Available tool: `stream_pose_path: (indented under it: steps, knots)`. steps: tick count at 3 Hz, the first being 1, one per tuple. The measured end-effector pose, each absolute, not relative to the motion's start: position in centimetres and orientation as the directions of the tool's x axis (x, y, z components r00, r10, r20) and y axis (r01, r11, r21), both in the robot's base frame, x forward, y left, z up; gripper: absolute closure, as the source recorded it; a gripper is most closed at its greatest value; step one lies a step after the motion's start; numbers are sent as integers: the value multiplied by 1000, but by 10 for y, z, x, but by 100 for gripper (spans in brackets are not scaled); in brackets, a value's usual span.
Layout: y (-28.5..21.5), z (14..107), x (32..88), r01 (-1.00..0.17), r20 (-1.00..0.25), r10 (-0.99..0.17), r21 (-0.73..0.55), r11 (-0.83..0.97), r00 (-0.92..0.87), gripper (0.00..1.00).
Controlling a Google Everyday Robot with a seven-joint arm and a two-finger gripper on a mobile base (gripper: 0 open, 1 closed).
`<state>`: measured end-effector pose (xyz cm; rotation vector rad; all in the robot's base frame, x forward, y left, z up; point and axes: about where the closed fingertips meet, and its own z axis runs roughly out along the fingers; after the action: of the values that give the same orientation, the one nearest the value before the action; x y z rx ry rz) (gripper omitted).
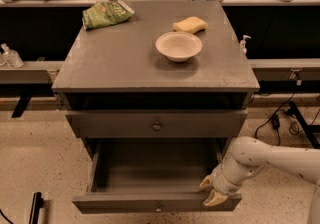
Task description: Open middle drawer
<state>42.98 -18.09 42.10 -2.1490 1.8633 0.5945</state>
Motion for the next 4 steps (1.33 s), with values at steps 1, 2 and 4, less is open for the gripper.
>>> stream_pose_path:
  steps: [1,2,4]
  knots:
    - [-179,429,425,-978,-467,-875,92,-189,125,68]
    - [-177,427,424,-977,-469,-874,96,-191,125,37]
    - [-176,425,422,-976,-471,-873,101,-194,125,0]
